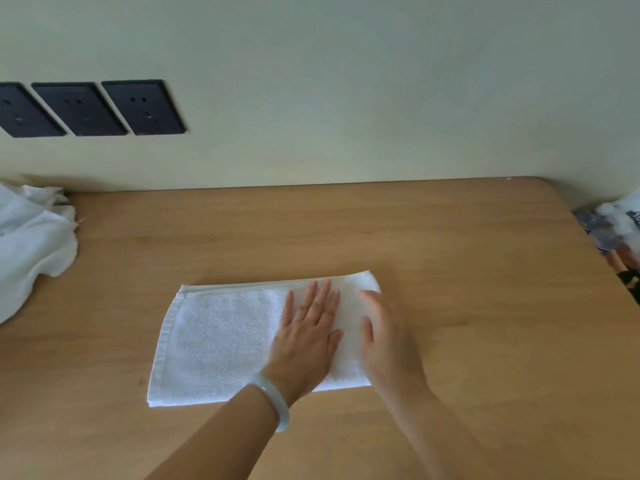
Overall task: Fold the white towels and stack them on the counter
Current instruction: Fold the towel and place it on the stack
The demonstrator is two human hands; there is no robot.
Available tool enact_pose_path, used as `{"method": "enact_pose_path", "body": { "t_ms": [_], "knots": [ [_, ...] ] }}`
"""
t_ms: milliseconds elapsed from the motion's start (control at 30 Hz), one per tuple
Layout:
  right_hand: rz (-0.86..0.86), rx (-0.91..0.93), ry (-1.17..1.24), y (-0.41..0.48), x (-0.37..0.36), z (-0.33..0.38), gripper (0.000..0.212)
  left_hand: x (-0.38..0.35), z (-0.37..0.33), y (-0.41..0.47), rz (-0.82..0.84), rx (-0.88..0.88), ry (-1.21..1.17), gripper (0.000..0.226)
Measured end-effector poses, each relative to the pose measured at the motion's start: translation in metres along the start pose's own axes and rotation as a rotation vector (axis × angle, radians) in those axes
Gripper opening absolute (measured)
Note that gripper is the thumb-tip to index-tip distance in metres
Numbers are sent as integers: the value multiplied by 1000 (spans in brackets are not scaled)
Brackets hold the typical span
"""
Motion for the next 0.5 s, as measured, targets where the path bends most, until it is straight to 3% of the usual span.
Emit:
{"method": "enact_pose_path", "body": {
  "t_ms": [67,133,300,500],
  "knots": [
    [77,254,-145,4,-48,20,45,-1,22,-19,10,30,35,57],
    [188,361,-300,10,-81,17,50,0,47,-34,28,45,50,57],
    [126,147,-483,23,-74,-29,70,12,143,-69,13,354,54,62],
    [144,108,-550,23,-76,-29,75,28,214,-109,-33,654,-106,65]
  ]
}}
Point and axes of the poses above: each hand's wrist, its own y-axis towards the middle knuckle, its own x-axis out of the back of the hand, z = x × y, the point moved 7 cm from there along y, towards the middle knuckle
